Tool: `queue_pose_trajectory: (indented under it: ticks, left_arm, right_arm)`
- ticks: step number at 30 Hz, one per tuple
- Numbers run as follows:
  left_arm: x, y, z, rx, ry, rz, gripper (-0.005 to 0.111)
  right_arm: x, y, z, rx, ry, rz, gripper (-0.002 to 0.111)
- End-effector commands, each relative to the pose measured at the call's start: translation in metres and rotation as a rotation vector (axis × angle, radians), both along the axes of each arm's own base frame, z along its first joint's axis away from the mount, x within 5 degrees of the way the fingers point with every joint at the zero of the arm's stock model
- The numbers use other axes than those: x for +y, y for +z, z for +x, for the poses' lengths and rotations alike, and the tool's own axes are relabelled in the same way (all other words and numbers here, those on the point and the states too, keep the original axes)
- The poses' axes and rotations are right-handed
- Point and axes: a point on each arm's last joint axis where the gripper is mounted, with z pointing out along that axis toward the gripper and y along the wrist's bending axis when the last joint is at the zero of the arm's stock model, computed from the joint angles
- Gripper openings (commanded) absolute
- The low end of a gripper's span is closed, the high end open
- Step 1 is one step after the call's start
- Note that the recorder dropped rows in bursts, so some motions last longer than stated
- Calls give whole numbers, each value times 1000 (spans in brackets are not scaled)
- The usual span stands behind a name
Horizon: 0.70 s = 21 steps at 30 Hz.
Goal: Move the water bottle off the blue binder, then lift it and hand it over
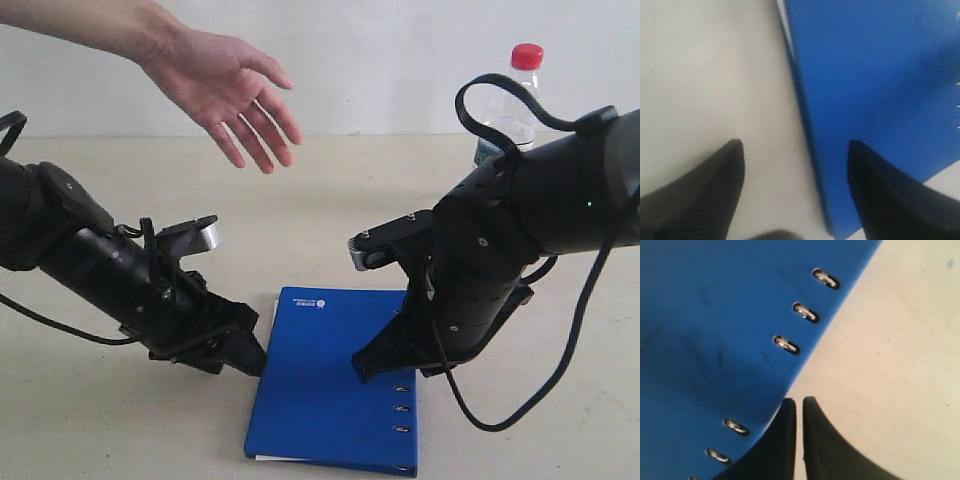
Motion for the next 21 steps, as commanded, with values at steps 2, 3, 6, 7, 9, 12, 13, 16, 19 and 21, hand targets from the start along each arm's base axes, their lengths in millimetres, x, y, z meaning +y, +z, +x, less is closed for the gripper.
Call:
queue_pose_trajectory:
  ticks: [2,3,6,7,9,12,13,16,19,21]
  left_arm:
    - [-6,-9,-3,12,-39,-61,55]
    - [-7,-9,-4,24,-47,-70,55]
    - [-9,-7,-7,43,-80,-96,55]
    - [-9,-7,-8,46,-82,-100,55]
    - [-10,-7,-9,45,-84,-116,55]
    - [-10,-8,-10,33,-91,-139,55]
    - [-10,-8,-10,27,-96,-141,55]
    - [-10,-8,-10,23,-93,-137,55]
    - [-10,-8,-10,24,-89,-141,55]
    - [-11,-7,-9,23,-80,-149,55]
  right_arm:
    - [-2,3,1,-6,4,-3,0]
    - [-2,3,1,-8,4,-1,0]
    - [-2,3,1,-9,4,1,0]
    - [-2,2,1,-8,3,0,0]
    - [-2,1,1,-6,3,-1,0]
    - [-2,1,1,-11,2,-9,0]
    - [-3,1,2,-16,-1,-19,0]
    - [-10,4,4,-48,-29,-87,0]
    - [-11,2,6,-63,-66,-88,0]
    - [-7,-3,4,-55,-75,-26,0]
